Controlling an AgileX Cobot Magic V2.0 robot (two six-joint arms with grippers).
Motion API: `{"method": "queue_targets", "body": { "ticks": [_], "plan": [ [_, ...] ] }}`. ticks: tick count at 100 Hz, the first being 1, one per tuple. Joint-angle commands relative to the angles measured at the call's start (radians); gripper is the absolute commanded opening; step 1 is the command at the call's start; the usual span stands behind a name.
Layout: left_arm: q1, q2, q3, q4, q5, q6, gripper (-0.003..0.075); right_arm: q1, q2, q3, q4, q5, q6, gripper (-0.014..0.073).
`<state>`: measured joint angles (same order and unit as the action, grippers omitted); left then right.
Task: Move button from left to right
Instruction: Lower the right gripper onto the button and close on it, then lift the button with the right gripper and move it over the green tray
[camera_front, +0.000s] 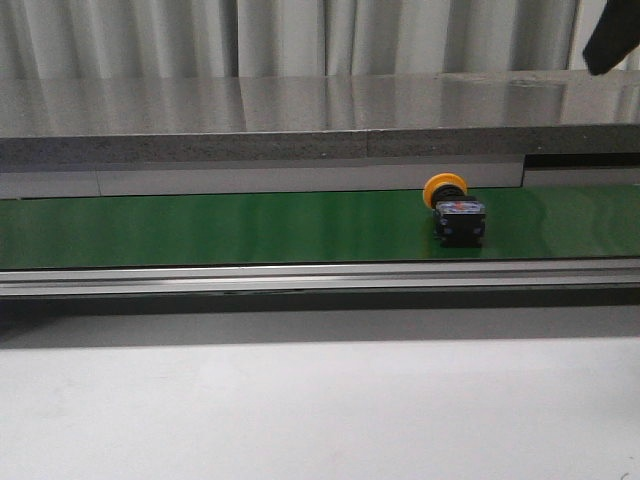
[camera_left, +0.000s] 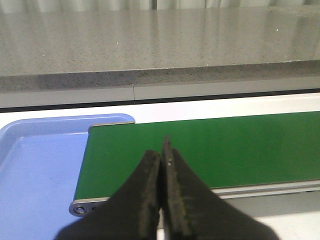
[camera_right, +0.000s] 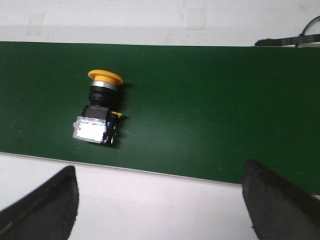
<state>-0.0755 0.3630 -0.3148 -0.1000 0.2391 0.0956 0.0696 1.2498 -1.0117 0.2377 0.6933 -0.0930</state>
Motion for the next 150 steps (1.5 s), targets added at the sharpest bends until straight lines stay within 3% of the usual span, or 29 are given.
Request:
{"method": "queue_targets", "body": {
  "ticks": [1,58,90,104,128,150],
  "plan": [
    [-0.008,0.004,-0.029,-0.010,-0.085,-0.003,-0.0020,0.019,0.031,-0.046,0.003,-0.080,-0.019,0.0654],
    [-0.008,0.004,-0.029,-0.010,-0.085,-0.003,-0.0020,0.078,0.264,-0.056,-0.016,-0.256,-0.020,0.0654],
    [-0.008,0.004,-0.029,-0.010,-0.085,-0.003,-0.0020,0.078,0.342,-0.056,-0.038,-0.271,-0.020,0.0647],
    [-0.008,0.004,-0.029,-0.010,-0.085,-0.003,-0.0020,0.078,0.361,-0.056,-0.041,-0.266,-0.020,0.0521],
    [-0.008,0.004,-0.029,-0.010,-0.085,-0.003,-0.0020,0.077,0.371,-0.056,-0.041,-0.244,-0.020,0.0157],
    [-0.008,0.004,-0.029,-0.010,-0.085,-0.003,-0.0020,0.073,0.356,-0.080,-0.064,-0.218,-0.020,0.0119]
  ]
}}
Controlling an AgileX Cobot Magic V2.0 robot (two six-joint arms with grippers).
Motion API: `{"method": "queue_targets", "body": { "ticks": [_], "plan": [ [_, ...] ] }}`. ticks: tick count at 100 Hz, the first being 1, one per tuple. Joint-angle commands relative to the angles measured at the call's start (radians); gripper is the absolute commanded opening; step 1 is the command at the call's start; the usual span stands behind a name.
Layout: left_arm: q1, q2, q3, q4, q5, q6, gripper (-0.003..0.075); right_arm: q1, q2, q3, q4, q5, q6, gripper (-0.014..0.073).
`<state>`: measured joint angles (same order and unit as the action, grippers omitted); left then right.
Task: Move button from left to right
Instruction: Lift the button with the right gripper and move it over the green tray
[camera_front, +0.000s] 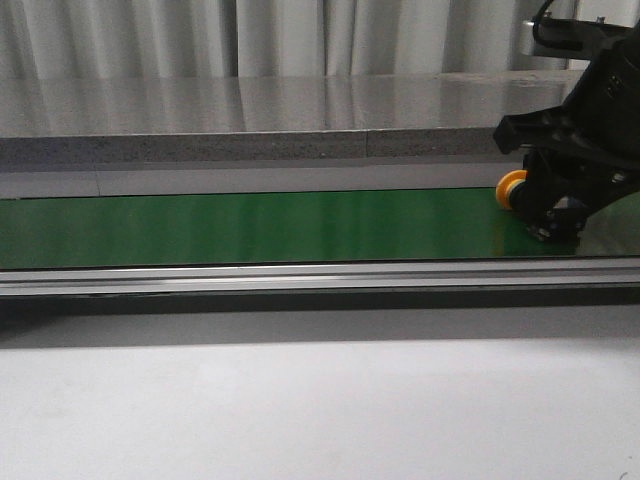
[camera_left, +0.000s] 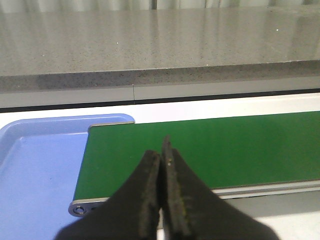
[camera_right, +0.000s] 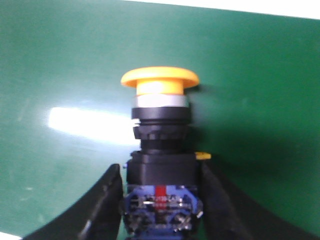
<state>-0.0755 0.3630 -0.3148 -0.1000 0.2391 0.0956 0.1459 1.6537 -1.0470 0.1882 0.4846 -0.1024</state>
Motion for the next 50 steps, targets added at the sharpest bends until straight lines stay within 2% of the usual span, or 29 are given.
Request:
{"method": "queue_targets", "body": {
  "ticks": [1,21,50],
  "plan": [
    [-0.008,0.004,-0.029,-0.010,-0.085,-0.003,-0.0020,-0.003,-0.049,-0.050,-0.017,-0.004,-0.011,0.0119],
    [-0.008,0.004,-0.029,-0.010,-0.085,-0.003,-0.0020,-0.052,-0.054,-0.155,-0.104,0.123,-0.011,0.0119],
    [-0.008,0.004,-0.029,-0.010,-0.085,-0.003,-0.0020,-0.273,-0.054,-0.237,-0.170,0.127,-0.011,0.0119]
  ]
}}
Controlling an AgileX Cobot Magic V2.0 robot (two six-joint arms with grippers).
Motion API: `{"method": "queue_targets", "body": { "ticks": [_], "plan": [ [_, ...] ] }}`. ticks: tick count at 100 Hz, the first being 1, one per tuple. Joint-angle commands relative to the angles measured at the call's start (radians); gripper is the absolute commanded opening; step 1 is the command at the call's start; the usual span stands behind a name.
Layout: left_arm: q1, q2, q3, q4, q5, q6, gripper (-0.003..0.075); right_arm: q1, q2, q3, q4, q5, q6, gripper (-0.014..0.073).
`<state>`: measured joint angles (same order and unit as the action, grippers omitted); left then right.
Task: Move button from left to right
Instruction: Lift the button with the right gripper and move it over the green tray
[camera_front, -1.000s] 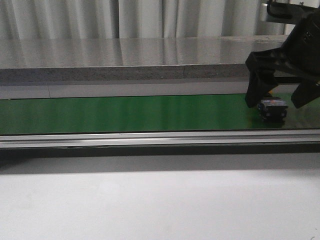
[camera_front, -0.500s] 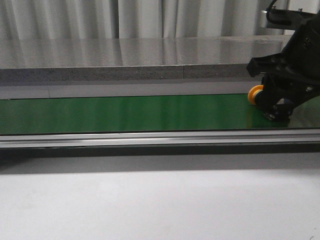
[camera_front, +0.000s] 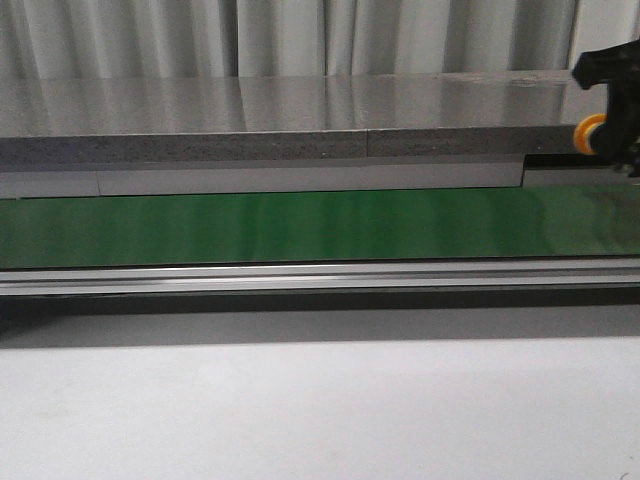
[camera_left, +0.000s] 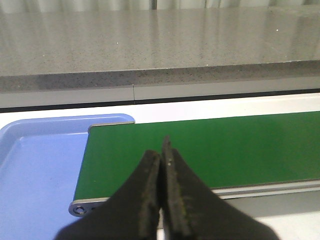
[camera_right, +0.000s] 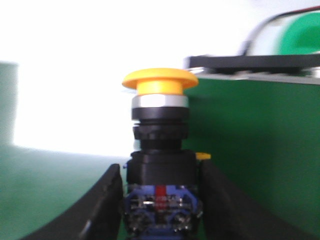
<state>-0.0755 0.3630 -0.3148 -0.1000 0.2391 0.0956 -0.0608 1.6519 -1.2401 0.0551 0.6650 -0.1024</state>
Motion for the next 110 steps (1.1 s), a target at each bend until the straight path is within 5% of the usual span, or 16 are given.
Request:
{"method": "queue_targets", "body": {
  "ticks": [1,42,110],
  "plan": [
    [-0.008,0.004,-0.029,-0.010,-0.085,-0.003,-0.0020,-0.072,-0.053,-0.043,-0.042,-0.055,-0.011,0.0119],
    [-0.008,0.004,-0.029,-0.010,-0.085,-0.003,-0.0020,-0.316,-0.002,-0.043,-0.061,-0.115,-0.044,0.0119],
    [-0.008,0.004,-0.029,-0.010,-0.087,-0.003,-0.0020,-0.355,0.136,-0.043,-0.073,-0.099,-0.047,0.0156]
  ]
}}
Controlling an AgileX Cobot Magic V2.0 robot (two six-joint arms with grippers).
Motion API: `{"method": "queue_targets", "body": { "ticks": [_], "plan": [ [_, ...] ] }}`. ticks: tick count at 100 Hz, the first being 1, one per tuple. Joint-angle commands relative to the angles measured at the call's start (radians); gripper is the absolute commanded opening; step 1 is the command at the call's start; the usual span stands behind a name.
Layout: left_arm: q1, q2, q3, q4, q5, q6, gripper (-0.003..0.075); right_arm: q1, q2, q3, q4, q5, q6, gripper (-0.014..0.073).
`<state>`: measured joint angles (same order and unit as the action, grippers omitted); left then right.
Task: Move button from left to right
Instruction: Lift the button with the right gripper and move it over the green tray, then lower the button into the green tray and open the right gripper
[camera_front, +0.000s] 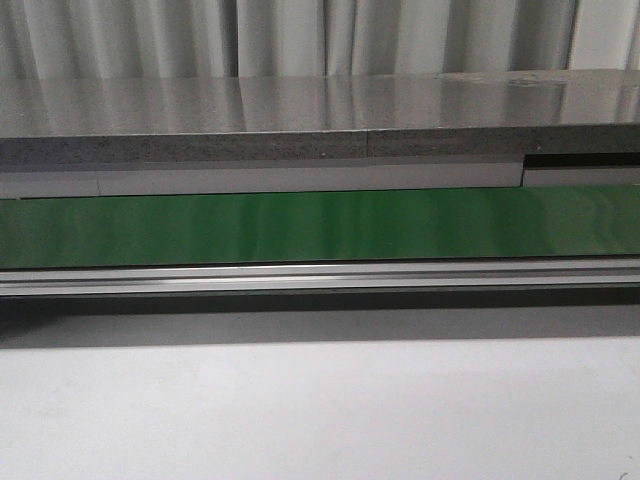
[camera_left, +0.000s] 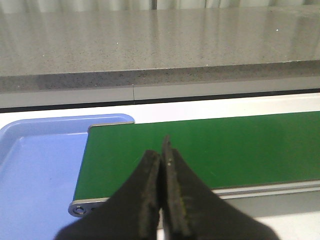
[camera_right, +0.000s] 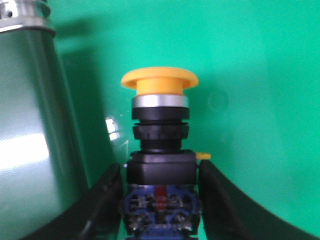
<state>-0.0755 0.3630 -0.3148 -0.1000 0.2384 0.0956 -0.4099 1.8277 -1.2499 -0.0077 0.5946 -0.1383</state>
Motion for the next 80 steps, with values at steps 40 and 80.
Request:
{"method": "queue_targets", "body": {
  "ticks": [40,80],
  "plan": [
    [-0.008,0.004,-0.029,-0.010,-0.086,-0.003,-0.0020,-0.006,-0.037,-0.033,0.023,-0.028,-0.010,0.0451],
    [-0.008,0.004,-0.029,-0.010,-0.086,-0.003,-0.0020,0.008,-0.104,-0.035,0.083,-0.067,0.004,0.0451]
  ]
}}
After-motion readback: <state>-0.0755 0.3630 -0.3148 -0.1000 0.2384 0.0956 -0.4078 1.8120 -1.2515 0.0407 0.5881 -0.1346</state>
